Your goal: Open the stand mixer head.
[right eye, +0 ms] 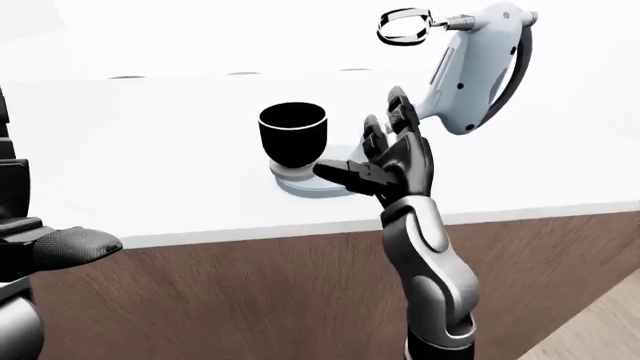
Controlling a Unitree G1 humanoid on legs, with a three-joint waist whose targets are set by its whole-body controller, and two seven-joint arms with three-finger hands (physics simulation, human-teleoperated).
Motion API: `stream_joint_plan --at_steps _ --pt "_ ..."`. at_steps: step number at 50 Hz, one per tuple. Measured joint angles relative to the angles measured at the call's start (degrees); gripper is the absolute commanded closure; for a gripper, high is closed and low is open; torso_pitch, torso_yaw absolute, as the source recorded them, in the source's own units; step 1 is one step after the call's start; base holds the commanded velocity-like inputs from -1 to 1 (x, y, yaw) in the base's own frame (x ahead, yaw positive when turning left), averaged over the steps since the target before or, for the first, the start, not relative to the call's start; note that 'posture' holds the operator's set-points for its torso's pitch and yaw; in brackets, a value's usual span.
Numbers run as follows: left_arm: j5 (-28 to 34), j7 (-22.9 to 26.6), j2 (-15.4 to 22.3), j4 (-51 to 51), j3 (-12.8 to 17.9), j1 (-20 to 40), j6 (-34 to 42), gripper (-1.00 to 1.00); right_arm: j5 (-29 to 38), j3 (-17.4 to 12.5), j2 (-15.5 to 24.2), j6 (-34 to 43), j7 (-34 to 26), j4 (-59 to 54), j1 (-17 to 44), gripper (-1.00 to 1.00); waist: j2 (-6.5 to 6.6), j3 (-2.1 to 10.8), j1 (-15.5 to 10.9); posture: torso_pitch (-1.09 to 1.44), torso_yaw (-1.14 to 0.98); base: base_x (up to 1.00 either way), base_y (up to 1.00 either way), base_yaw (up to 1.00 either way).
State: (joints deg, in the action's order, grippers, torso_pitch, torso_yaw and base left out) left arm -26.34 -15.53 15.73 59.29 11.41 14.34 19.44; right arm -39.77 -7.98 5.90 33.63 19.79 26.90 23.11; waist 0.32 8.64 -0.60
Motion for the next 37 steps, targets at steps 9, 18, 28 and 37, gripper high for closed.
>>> stream_joint_plan --at_steps 9,18,28,37 --pt "-0.57 -0.62 1.18 -0.02 0.58 0.13 -0.18 -0.98 -7.83 -5.01 3.52 1.78 4.10 10.35 -5.18 -1.00 -0.22 -0.40 -0.21 -0.19 0.00 0.00 0.00 0.00" --pt "-1.90 -2.31 3.08 0.06 0.07 0.21 -0.88 -0.98 -14.52 -5.92 5.05 0.58 6.79 16.08 -7.86 -1.00 -0.11 -0.41 0.15 -0.19 0.00 0.00 0.00 0.00" --pt "-1.87 -2.33 3.04 0.05 0.13 0.05 -1.03 -0.98 -15.54 -6.01 5.84 -0.29 7.70 14.92 -7.29 -1.00 -0.29 -0.56 0.19 -0.19 0.00 0.00 0.00 0.00" --pt "-1.51 -2.14 2.58 0.06 0.03 0.10 -1.00 -0.98 -15.35 -5.72 5.67 -0.44 7.44 14.53 -7.52 -1.00 -0.27 -0.62 0.16 -0.19 0.00 0.00 0.00 0.00"
